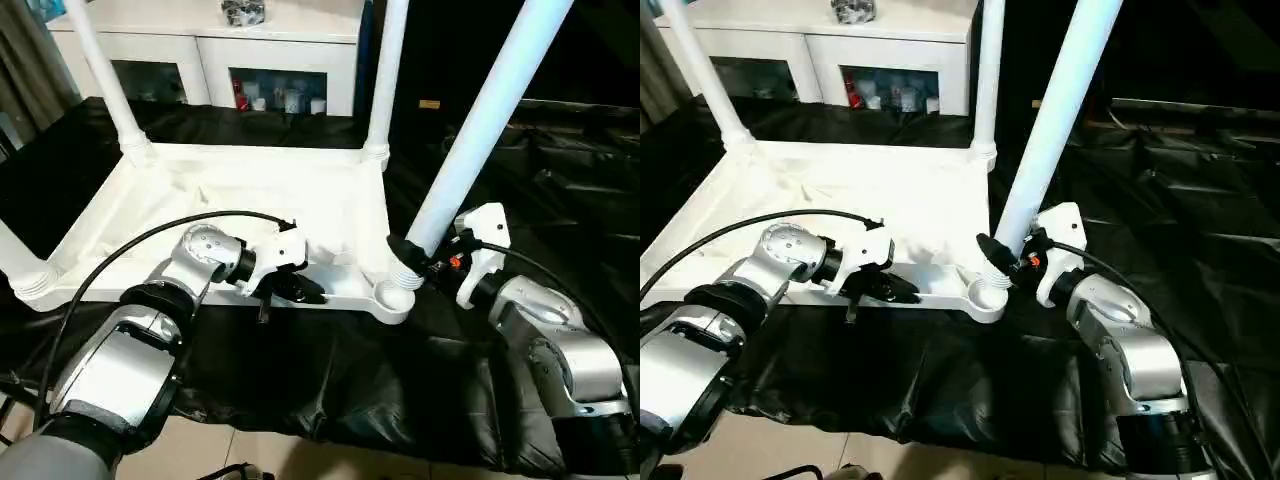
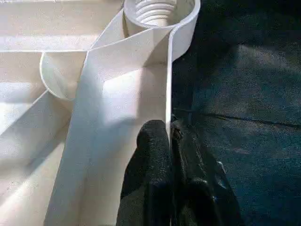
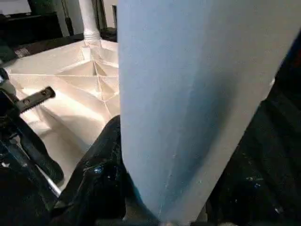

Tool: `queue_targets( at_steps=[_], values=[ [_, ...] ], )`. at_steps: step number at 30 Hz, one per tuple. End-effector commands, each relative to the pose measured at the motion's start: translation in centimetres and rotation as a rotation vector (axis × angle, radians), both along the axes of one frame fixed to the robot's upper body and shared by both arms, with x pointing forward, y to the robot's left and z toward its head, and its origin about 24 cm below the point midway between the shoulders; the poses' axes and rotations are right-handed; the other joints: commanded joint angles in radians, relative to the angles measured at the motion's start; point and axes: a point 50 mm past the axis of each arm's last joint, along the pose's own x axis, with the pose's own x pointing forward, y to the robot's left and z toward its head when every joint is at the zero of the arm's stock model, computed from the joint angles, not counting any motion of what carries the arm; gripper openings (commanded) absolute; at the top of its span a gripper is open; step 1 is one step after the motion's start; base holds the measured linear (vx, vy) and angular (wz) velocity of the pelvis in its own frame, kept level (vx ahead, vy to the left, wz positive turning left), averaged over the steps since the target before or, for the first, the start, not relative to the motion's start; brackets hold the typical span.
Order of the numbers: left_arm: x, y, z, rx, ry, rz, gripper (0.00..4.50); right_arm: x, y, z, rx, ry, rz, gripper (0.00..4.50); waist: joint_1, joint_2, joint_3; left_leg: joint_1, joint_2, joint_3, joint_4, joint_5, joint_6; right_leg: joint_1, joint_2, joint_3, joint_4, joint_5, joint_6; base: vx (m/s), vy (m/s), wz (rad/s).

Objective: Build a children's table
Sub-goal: Insert table leg to table base

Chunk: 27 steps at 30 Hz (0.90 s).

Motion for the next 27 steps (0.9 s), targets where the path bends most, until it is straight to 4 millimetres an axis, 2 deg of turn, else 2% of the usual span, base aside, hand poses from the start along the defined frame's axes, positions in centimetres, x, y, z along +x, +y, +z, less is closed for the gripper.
queue_targets(
  at_steps=[1, 3, 4, 5, 6, 7, 9, 10, 11, 12, 13, 14, 16, 17, 18, 20, 22, 23, 27],
  values=[
    [-0.6, 1.6, -1.5, 0.124, 0.082, 0.037, 0.0, 0.3, 0.1, 0.7, 0.016, -0.009, 0.014, 1.89, 0.003, -0.014, -0.067, 0.019, 0.011, -0.009, -0.074, -0.283, 0.006, 0.051, -0.048, 0.034, -0.088, -0.356, -0.192, 0.0, 0.0, 0.0],
    [-0.3, 1.3, -1.4, 0.089, 0.097, 0.102, 0.0, 0.5, 0.2, 0.9, 0.031, -0.012, 0.018, 1.89, -0.003, -0.013, -0.063, 0.025, 0.011, -0.011, -0.076, -0.313, 0.0, 0.049, -0.049, 0.032, -0.094, -0.42, -0.183, 0.0, 0.0, 0.0],
    [-0.2, 1.2, -1.4, 0.075, 0.101, 0.126, 0.0, 0.6, 0.3, 0.9, 0.034, -0.013, 0.018, 1.89, -0.004, -0.018, -0.061, 0.026, 0.01, -0.01, -0.076, -0.321, 0.001, 0.048, -0.049, 0.032, -0.098, -0.44, -0.179, 0.0, 0.0, 0.0],
    [-0.2, 0.9, -1.4, 0.054, 0.099, 0.141, 0.0, 0.6, 0.3, 0.9, 0.036, -0.012, 0.018, 1.89, -0.004, -0.016, -0.061, 0.028, 0.009, -0.011, -0.075, -0.327, 0.0, 0.047, -0.05, 0.032, -0.102, -0.472, -0.17, 0.0, 0.0, 0.0],
    [-0.2, 0.4, -1.3, 0.013, 0.103, 0.15, 0.0, 0.6, 0.4, 0.9, 0.037, -0.011, 0.02, 1.89, -0.005, -0.022, -0.062, 0.027, 0.01, -0.011, -0.076, -0.323, 0.0, 0.048, -0.051, 0.032, -0.102, -0.476, -0.167, 0.0, 0.0, 0.0],
    [-0.3, -0.1, -1.2, -0.024, 0.104, 0.16, 0.0, 0.6, 0.5, 0.9, 0.039, -0.009, 0.023, 1.89, -0.003, -0.019, -0.062, 0.026, 0.012, -0.012, -0.077, -0.317, 0.001, 0.048, -0.052, 0.032, -0.1, -0.473, -0.171, 0.0, 0.0, 0.0],
    [-0.4, -0.9, -1.2, -0.065, 0.082, 0.18, 0.0, 0.6, 0.7, 0.7, 0.04, -0.006, 0.028, 1.89, -0.004, -0.024, -0.064, 0.025, 0.012, -0.012, -0.076, -0.315, 0.004, 0.047, -0.051, 0.032, -0.1, -0.471, -0.169, 0.0, 0.0, 0.0],
    [-0.5, -1.2, -1.2, -0.073, 0.064, 0.19, 0.0, 0.6, 0.8, 0.6, 0.04, -0.005, 0.031, 1.89, -0.005, -0.019, -0.063, 0.024, 0.016, -0.013, -0.078, -0.314, 0.005, 0.046, -0.05, 0.032, -0.097, -0.454, -0.175, 0.0, 0.0, 0.0],
    [-0.8, -1.7, -1.3, -0.098, 0.038, 0.18, 0.0, 0.6, 0.9, 0.5, 0.042, -0.002, 0.033, 1.89, -0.006, -0.023, -0.064, 0.025, 0.014, -0.011, -0.077, -0.319, 0.007, 0.044, -0.048, 0.031, -0.1, -0.453, -0.173, 0.0, 0.0, 0.0],
    [-1.1, -2.2, -1.4, -0.128, 0.015, 0.164, 0.0, 0.6, 1.0, 0.4, 0.045, 0.0, 0.036, 1.89, -0.004, -0.021, -0.068, 0.025, 0.018, -0.014, -0.077, -0.312, 0.005, 0.047, -0.052, 0.033, -0.095, -0.43, -0.18, 0.0, 0.0, 0.0],
    [-1.1, -2.2, -1.4, -0.128, 0.015, 0.164, 0.0, 0.6, 1.0, 0.4, 0.045, 0.0, 0.036, 1.89, -0.007, -0.022, -0.065, 0.018, 0.015, -0.012, -0.078, -0.3, 0.012, 0.048, -0.048, 0.032, -0.094, -0.411, -0.179, 0.0, 0.0, 0.0],
    [-1.4, -2.5, -1.4, -0.146, 0.017, 0.157, 0.0, 0.5, 1.1, 0.4, 0.048, 0.002, 0.037, 1.89, -0.005, -0.021, -0.069, 0.022, 0.014, -0.01, -0.076, -0.291, 0.013, 0.045, -0.048, 0.034, -0.094, -0.396, -0.179, 0.0, 0.0, 0.0],
    [-1.7, -2.7, -1.6, -0.151, 0.018, 0.134, 0.0, 0.5, 1.2, 0.4, 0.048, 0.003, 0.038, 1.89, -0.004, -0.021, -0.069, 0.019, 0.014, -0.009, -0.078, -0.277, 0.015, 0.046, -0.045, 0.035, -0.09, -0.36, -0.182, 0.0, 0.0, 0.0],
    [-1.7, -2.7, -1.6, -0.151, 0.018, 0.134, 0.44, 0.5, 1.2, 0.4, 0.048, 0.003, 0.038, 1.89, -0.004, -0.021, -0.069, 0.019, 0.014, -0.009, -0.078, -0.275, 0.014, 0.047, -0.045, 0.035, -0.089, -0.35, -0.182, 0.0, 0.0, 0.0],
    [-1.7, -2.7, -1.6, -0.153, 0.016, 0.129, 0.55, 0.5, 1.2, 0.3, 0.049, 0.003, 0.038, 1.89, -0.004, -0.019, -0.068, 0.018, 0.013, -0.009, -0.079, -0.275, 0.014, 0.047, -0.045, 0.035, -0.089, -0.349, -0.181, 0.0, 0.0, 0.0],
    [-1.7, -2.5, -1.7, -0.135, -0.002, 0.127, 0.55, 0.5, 1.2, 0.3, 0.047, 0.003, 0.038, 1.89, -0.004, -0.019, -0.068, 0.019, 0.013, -0.009, -0.079, -0.282, 0.01, 0.047, -0.045, 0.036, -0.091, -0.352, -0.178, 0.0, 0.0, 0.0],
    [-1.8, -2.0, -2.0, -0.097, -0.013, 0.131, 0.55, 0.6, 1.2, 0.4, 0.046, 0.0, 0.031, 1.89, -0.005, -0.012, -0.068, 0.019, 0.014, -0.011, -0.081, -0.286, 0.006, 0.047, -0.045, 0.037, -0.09, -0.342, -0.176, 0.0, 0.0, 0.0],
    [-1.8, -2.0, -2.0, -0.097, -0.01, 0.132, 0.55, 0.6, 1.2, 0.4, 0.046, 0.0, 0.03, 1.89, -0.006, -0.015, -0.067, 0.02, 0.013, -0.01, -0.081, -0.293, 0.003, 0.046, -0.044, 0.037, -0.091, -0.344, -0.174, 0.0, 0.0, 0.0],
    [-2.2, -1.7, -2.3, -0.088, 0.012, 0.121, 0.55, 0.5, 1.0, 0.3, 0.045, -0.001, 0.025, 1.89, -0.009, -0.012, -0.064, 0.021, 0.014, -0.011, -0.083, -0.318, -0.004, 0.045, -0.046, 0.036, -0.094, -0.383, -0.169, 0.0, 0.0, 0.0]
  ],
)
